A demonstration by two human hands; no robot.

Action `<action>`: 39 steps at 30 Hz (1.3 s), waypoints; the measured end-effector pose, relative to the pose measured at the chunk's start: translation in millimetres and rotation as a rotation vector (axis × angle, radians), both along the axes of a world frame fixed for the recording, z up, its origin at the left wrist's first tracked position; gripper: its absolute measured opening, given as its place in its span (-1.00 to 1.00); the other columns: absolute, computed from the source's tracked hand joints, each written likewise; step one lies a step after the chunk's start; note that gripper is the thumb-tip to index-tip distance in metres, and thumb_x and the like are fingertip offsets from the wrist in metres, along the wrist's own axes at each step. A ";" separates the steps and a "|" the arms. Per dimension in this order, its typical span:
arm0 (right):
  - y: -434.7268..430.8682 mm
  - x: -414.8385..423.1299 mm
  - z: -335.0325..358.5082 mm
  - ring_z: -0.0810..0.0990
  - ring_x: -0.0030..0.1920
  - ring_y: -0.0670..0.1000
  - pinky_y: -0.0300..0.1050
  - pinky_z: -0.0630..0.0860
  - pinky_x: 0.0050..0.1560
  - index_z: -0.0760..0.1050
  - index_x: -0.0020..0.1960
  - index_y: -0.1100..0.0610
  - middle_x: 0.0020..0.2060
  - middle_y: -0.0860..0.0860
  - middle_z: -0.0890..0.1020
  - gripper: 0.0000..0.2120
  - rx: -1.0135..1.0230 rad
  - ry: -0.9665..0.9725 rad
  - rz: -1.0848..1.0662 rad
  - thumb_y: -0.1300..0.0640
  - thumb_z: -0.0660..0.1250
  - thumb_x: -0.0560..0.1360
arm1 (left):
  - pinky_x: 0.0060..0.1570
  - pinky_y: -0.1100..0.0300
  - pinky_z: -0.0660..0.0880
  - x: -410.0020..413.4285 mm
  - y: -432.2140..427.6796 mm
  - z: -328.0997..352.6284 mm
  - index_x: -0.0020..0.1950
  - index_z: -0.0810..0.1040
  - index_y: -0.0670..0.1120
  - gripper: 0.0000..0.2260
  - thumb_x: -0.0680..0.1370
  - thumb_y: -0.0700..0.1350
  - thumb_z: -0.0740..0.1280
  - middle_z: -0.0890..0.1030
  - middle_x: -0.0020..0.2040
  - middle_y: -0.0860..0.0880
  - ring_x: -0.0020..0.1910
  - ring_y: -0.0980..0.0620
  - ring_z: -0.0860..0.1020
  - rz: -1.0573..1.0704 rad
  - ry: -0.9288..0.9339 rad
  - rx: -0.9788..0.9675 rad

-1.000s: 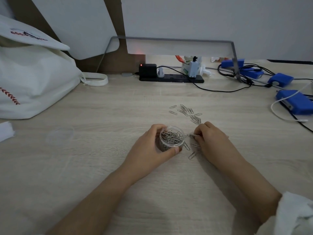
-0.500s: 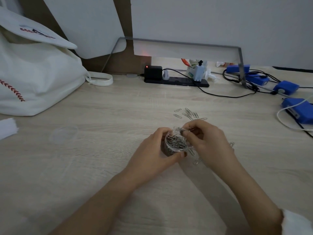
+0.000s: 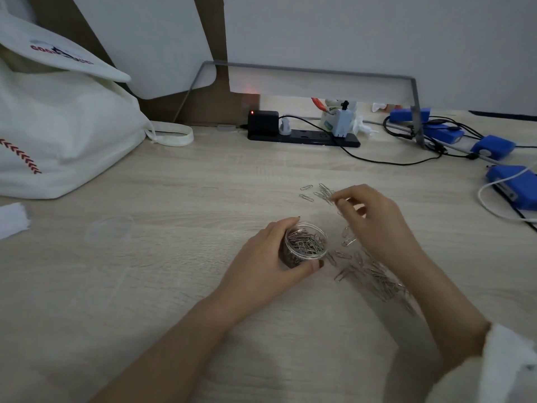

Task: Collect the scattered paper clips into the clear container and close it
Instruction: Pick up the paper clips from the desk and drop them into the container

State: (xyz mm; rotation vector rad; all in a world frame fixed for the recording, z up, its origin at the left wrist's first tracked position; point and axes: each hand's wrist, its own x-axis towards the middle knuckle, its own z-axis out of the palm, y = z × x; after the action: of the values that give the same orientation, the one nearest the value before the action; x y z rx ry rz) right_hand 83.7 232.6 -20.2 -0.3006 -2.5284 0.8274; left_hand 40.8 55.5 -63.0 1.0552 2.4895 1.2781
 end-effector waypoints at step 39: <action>46.7 74.9 -30.5 0.44 -0.18 -0.16 -0.44 0.37 -0.21 0.41 0.03 -0.15 -0.01 -0.12 0.40 -0.75 -0.021 -0.281 0.217 -0.03 0.34 0.38 | 0.25 0.27 0.35 2.2 -1.9 3.6 0.36 0.32 0.12 -0.39 0.37 0.20 0.41 0.48 0.26 0.21 0.24 0.26 0.42 0.006 -0.046 0.007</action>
State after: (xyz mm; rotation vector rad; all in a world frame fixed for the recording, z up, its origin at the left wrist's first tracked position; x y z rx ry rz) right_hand 158.6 279.3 -50.7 -0.1592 -2.8542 0.9519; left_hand 43.0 53.6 -59.4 1.0086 2.4581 1.2986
